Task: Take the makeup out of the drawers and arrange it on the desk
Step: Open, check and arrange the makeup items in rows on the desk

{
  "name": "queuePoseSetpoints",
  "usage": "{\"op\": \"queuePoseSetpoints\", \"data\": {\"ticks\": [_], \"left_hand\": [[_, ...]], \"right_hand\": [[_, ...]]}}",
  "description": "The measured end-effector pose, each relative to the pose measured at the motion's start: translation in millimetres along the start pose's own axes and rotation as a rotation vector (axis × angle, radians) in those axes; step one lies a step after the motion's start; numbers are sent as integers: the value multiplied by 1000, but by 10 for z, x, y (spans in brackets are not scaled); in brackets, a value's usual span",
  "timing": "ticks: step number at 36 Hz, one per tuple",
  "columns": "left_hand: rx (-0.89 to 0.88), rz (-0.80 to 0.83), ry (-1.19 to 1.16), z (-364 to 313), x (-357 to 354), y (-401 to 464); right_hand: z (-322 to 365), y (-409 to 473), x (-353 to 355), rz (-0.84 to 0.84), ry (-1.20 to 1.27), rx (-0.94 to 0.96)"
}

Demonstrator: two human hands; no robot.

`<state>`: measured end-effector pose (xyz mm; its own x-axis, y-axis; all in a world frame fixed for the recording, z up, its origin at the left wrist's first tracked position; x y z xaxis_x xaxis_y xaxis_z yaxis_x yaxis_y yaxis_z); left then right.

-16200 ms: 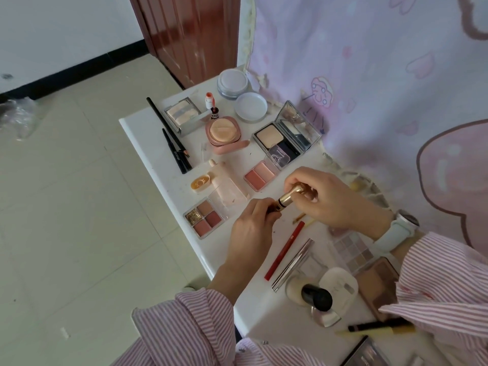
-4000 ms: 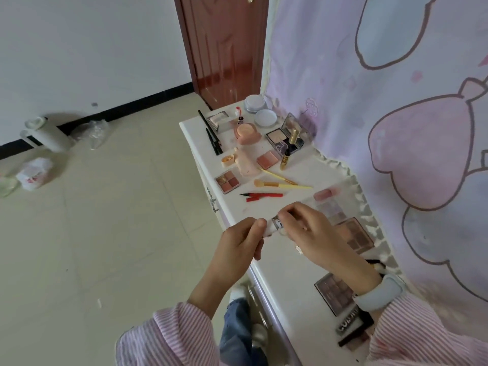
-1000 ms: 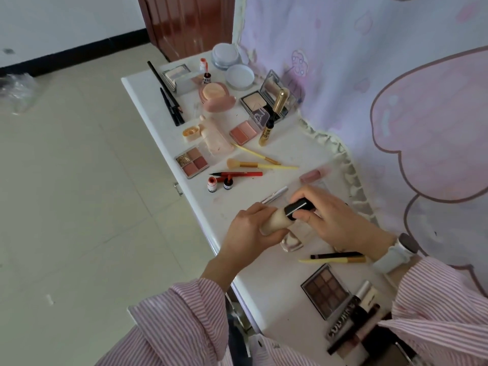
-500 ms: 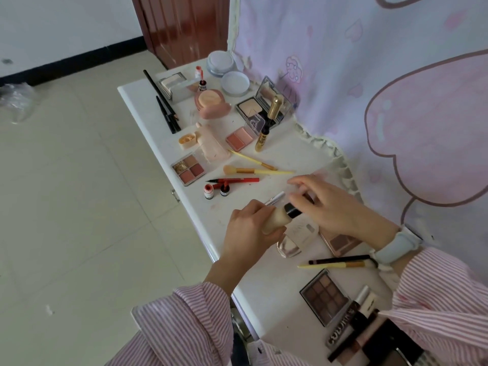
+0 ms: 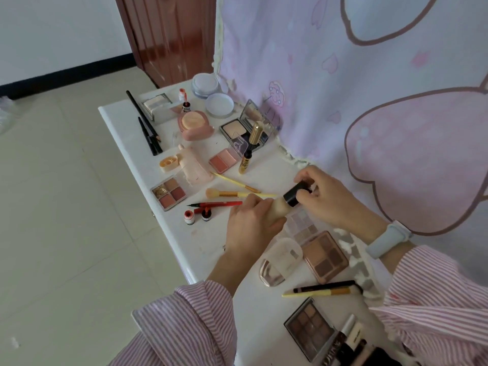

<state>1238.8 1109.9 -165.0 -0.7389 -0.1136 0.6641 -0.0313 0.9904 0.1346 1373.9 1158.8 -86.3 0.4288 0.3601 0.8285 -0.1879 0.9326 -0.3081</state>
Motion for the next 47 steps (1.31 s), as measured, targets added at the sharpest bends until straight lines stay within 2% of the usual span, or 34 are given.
{"op": "queuePoseSetpoints", "data": {"ticks": [3, 6, 9, 22, 32, 47], "left_hand": [[-4, 6, 20, 13, -30, 78], [-26, -11, 38, -17, -54, 153], [-45, -43, 38, -58, -85, 223], [-5, -15, 17, -64, -198, 416], [38, -41, -52, -7, -271, 549], [28, -36, -37, -15, -317, 659]], "right_hand": [[-31, 24, 36, -1, 73, -47], [-56, 88, 44, -73, -11, -109], [-92, 167, 60, -159, 38, -75], [-277, 374, 278, -201, 192, -57], [-401, 438, 168, -215, 513, -73], [-312, 571, 143, -285, 514, 62]]}}
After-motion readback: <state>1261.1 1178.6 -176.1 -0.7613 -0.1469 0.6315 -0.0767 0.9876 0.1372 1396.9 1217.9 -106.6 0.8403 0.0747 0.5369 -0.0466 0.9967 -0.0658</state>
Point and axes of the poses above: each hand's wrist, its own y-axis towards the middle knuckle, its own x-axis out of the back of the hand, z = x × y, the point moved 3 cm from there along y, towards the middle knuckle, and after that the axes turned 1 degree about y, right-handed, at the moved point
